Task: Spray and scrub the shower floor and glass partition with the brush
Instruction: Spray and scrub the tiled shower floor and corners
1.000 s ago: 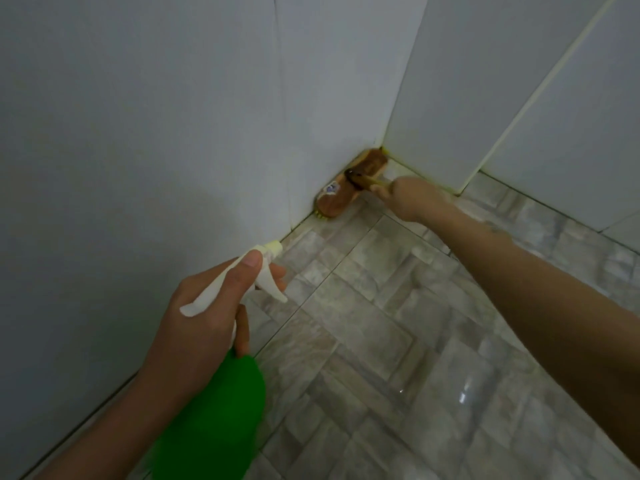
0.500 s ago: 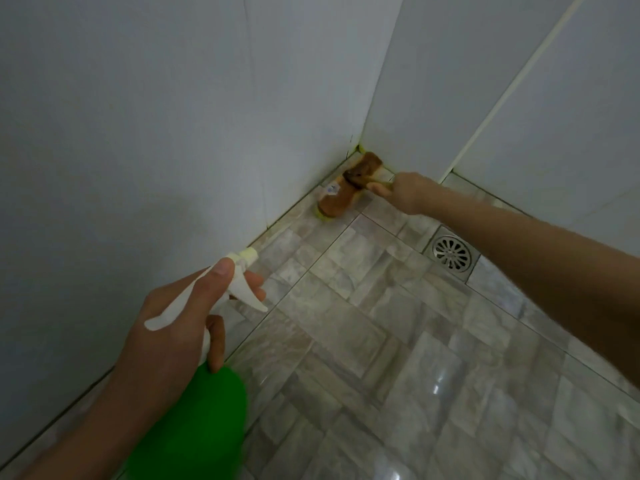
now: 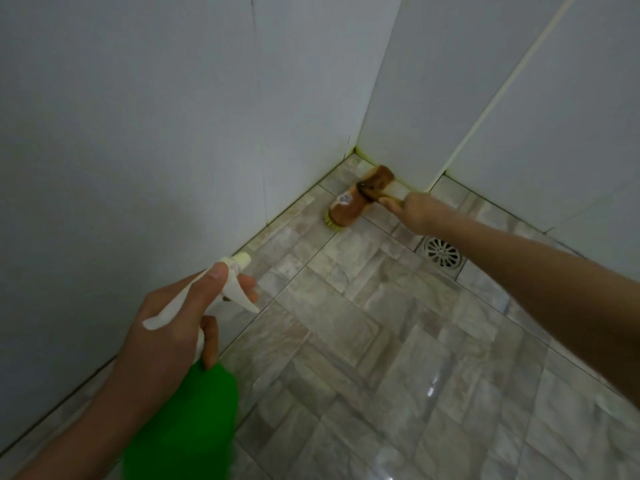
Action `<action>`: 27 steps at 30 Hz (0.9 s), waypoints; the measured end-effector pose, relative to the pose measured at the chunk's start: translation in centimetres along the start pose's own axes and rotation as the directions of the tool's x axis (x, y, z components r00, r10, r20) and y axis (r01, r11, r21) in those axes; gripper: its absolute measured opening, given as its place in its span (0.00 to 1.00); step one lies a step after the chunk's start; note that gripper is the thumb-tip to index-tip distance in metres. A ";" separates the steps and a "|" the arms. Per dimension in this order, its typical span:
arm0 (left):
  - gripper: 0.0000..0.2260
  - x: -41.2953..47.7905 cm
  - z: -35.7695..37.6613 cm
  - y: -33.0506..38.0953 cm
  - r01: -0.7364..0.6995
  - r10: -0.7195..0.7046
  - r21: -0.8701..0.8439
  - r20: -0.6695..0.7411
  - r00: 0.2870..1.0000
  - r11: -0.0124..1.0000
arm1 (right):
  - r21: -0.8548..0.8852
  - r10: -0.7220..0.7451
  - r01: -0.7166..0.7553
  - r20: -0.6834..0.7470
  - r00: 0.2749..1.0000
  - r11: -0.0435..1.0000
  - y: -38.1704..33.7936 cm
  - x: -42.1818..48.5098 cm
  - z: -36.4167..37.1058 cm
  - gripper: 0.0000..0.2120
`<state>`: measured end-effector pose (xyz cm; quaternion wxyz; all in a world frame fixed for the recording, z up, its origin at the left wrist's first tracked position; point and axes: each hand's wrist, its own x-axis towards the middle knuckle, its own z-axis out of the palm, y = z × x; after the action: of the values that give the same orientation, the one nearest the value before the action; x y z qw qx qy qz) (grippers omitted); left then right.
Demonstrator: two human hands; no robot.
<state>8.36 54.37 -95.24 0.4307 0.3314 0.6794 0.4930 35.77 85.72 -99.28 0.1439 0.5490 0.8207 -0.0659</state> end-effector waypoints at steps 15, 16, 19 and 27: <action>0.23 -2.3 -0.4 3.0 -0.091 0.091 -0.027 0.001 0.996 0.995 | 0.017 -0.057 0.056 0.082 0.995 0.998 -4.6 -2.3 0.8 0.36; 0.22 -2.4 -0.2 2.8 -0.091 0.091 -0.024 -0.007 0.996 0.996 | 0.072 -0.092 0.088 0.050 0.995 0.993 -6.9 -1.1 1.0 0.41; 0.21 -2.6 0.1 2.5 -0.098 0.098 -0.014 -0.038 0.995 0.995 | 0.138 -0.090 0.084 0.035 0.995 0.987 -8.6 -1.6 1.0 0.32; 0.22 -3.9 -2.0 2.5 -0.054 0.052 -0.033 -0.072 0.996 0.998 | -0.134 -0.026 0.043 0.125 0.992 0.990 -4.1 -8.9 0.6 0.27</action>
<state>8.17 50.96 -91.57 0.3991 0.3240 0.6763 0.5276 35.27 76.16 -97.29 0.2300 0.5185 0.8223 -0.0458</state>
